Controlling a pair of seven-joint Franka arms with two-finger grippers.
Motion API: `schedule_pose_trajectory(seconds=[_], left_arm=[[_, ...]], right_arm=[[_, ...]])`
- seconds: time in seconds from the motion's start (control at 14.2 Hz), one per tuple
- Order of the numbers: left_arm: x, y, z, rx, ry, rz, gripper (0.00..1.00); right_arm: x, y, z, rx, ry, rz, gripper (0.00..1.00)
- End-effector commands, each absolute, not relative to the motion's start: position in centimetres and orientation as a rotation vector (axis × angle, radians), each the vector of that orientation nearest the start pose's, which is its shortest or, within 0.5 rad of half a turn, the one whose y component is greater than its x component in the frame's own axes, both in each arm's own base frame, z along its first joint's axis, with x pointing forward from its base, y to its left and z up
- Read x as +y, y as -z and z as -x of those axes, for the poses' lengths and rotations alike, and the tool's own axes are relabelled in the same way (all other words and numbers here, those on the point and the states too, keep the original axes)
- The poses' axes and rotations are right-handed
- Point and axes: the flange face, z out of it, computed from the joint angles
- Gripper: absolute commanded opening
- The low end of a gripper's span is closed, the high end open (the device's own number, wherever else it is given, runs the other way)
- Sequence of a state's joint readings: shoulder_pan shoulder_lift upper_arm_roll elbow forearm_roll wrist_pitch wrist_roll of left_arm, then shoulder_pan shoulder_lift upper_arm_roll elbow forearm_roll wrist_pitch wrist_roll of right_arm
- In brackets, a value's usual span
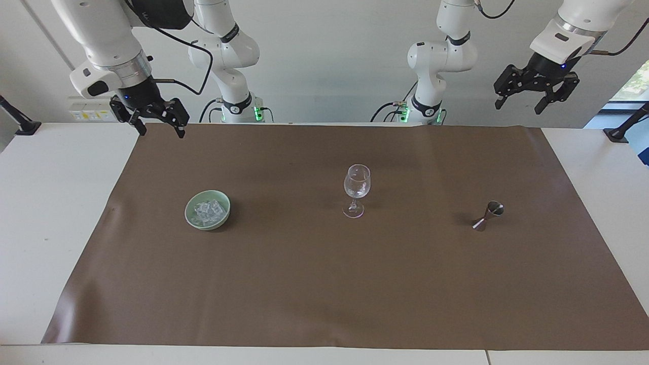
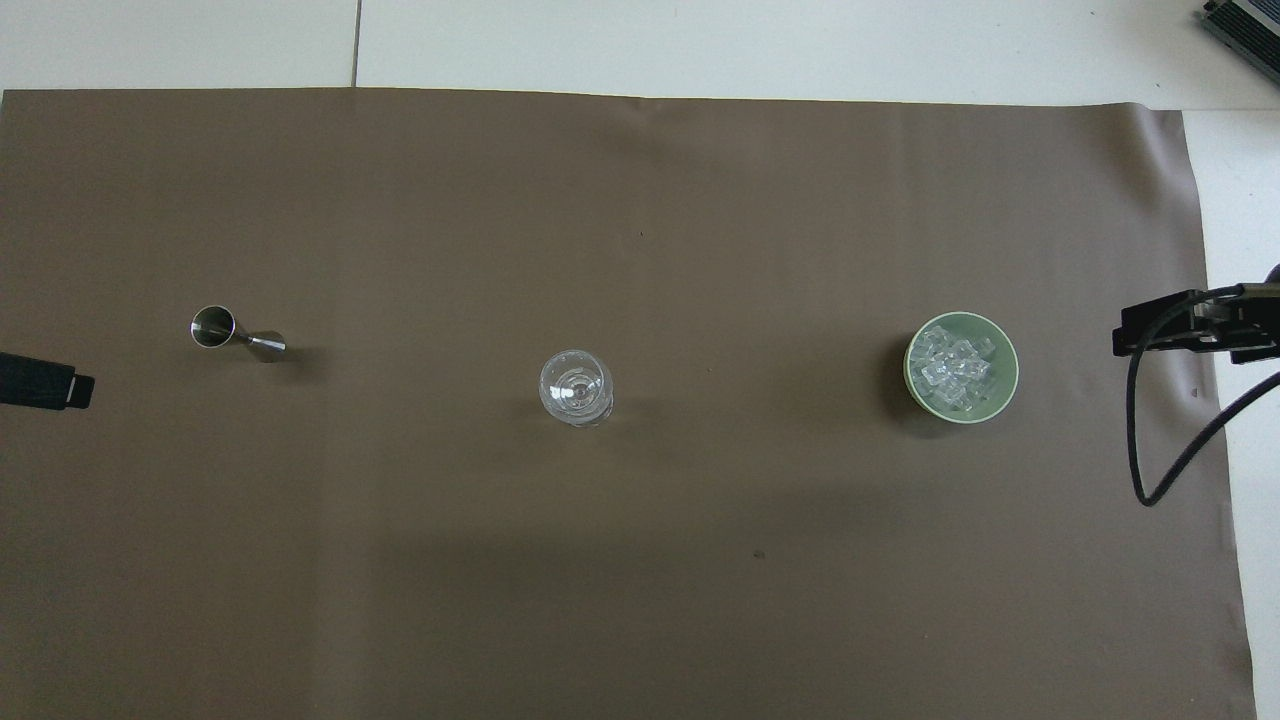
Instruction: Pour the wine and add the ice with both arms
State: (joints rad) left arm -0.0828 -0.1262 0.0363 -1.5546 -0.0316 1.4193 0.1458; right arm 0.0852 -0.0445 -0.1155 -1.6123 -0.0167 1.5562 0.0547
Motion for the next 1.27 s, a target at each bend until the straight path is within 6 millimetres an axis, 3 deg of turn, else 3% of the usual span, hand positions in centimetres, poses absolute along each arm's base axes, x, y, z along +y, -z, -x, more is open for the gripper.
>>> schedule_pose_trajectory(seconds=[0.0, 0.28, 0.49, 0.71, 1.2], left_arm=[[-1.2, -68.5, -48.7, 0.302, 0.001, 3.155, 1.00], [0.9, -67.7, -48.5, 0.239, -0.018, 3.162, 1.00], [2.1, -68.0, -49.2, 0.203, 0.062, 3.159, 1.00], [2.1, -68.0, -49.5, 0.200, 0.084, 3.157, 1.00], [2.2, -67.9, -49.2, 0.193, 0.065, 3.159, 1.00]], right_arm=[[-2.4, -63.9, -53.3, 0.131, 0.023, 3.122, 1.00], [-2.0, -63.9, -53.3, 0.160, 0.027, 3.114, 1.00], [-2.0, -63.3, -53.3, 0.163, 0.032, 3.115, 1.00], [-2.1, -59.0, -53.7, 0.126, 0.016, 3.117, 1.00], [-1.7, -44.7, -55.6, 0.128, 0.125, 3.123, 1.00]])
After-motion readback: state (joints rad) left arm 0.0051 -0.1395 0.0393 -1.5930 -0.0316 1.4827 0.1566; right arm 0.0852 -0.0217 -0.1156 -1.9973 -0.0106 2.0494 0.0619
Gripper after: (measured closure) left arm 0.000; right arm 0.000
